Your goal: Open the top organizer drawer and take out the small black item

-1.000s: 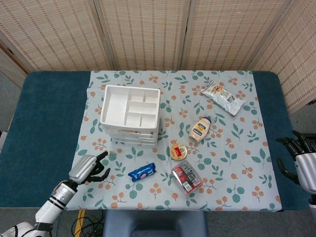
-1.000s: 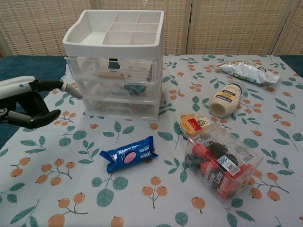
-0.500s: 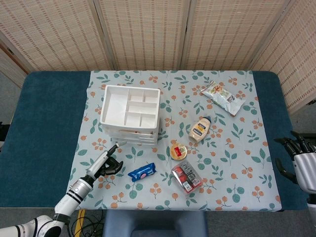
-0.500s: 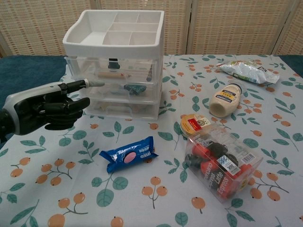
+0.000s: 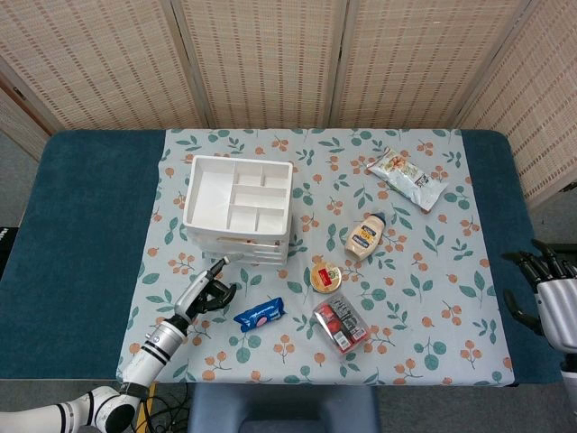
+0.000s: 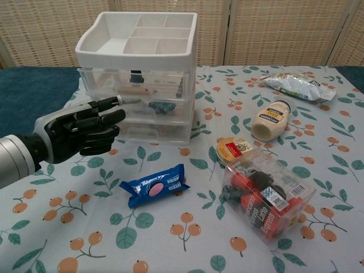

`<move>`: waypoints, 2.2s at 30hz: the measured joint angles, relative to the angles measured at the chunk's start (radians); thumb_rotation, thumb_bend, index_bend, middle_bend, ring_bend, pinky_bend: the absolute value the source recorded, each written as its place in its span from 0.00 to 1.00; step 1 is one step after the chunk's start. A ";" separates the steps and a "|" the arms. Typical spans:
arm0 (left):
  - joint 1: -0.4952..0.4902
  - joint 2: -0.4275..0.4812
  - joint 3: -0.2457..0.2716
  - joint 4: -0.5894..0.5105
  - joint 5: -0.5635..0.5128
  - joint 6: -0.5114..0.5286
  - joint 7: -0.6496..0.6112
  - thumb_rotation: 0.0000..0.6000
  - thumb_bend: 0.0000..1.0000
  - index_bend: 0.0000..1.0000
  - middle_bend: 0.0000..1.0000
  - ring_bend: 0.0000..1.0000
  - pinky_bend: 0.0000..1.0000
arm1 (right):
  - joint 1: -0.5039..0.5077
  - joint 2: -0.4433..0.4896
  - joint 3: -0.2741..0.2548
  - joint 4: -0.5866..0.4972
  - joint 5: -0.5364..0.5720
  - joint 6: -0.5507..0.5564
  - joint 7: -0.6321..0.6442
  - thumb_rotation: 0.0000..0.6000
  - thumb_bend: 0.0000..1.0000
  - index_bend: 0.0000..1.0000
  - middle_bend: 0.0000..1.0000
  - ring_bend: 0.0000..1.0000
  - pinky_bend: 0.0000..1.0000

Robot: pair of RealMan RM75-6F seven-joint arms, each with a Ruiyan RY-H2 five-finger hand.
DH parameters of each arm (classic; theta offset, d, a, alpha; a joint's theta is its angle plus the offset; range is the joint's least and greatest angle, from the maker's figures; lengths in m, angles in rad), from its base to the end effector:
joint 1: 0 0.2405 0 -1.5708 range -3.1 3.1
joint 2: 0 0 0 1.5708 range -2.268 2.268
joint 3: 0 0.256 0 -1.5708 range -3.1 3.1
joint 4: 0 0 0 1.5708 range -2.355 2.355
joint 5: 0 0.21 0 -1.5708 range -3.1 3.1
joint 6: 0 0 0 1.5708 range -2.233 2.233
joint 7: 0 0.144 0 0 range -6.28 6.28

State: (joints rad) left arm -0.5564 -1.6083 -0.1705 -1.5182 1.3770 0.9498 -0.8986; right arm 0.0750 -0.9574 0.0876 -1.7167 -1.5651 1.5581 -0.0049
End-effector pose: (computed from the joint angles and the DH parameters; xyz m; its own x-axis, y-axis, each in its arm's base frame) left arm -0.1549 0.2881 -0.0388 -0.6482 0.5310 0.5458 0.6902 0.1069 0.7157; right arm -0.2848 -0.1836 0.2101 0.4466 0.1077 0.8882 -0.8874 -0.0734 0.4551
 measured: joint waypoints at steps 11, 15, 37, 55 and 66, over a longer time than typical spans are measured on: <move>-0.010 -0.009 -0.026 0.022 -0.024 -0.001 -0.021 1.00 0.49 0.14 1.00 1.00 1.00 | -0.004 -0.007 -0.003 0.010 0.006 -0.003 0.006 1.00 0.43 0.23 0.30 0.15 0.24; -0.020 -0.012 -0.034 0.026 -0.026 -0.015 -0.045 1.00 0.49 0.15 1.00 1.00 1.00 | -0.006 -0.007 -0.003 0.010 0.006 0.000 0.006 1.00 0.43 0.23 0.30 0.15 0.24; -0.059 -0.053 -0.067 0.052 -0.060 -0.058 -0.078 1.00 0.49 0.18 1.00 1.00 1.00 | -0.009 -0.006 -0.003 0.012 0.013 -0.003 0.006 1.00 0.43 0.23 0.30 0.15 0.24; -0.070 -0.060 -0.094 0.052 -0.089 -0.088 -0.123 1.00 0.49 0.29 1.00 1.00 1.00 | -0.010 -0.012 -0.001 0.025 0.022 -0.009 0.014 1.00 0.43 0.23 0.30 0.15 0.24; -0.056 -0.045 -0.086 0.040 -0.072 -0.090 -0.171 1.00 0.49 0.33 1.00 1.00 1.00 | -0.006 -0.013 -0.001 0.014 0.021 -0.015 0.001 1.00 0.43 0.23 0.30 0.15 0.24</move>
State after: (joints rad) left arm -0.6124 -1.6538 -0.2562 -1.4782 1.3047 0.8595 -1.0695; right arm 0.0693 -0.9707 0.0870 -1.7025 -1.5439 1.5431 -0.0042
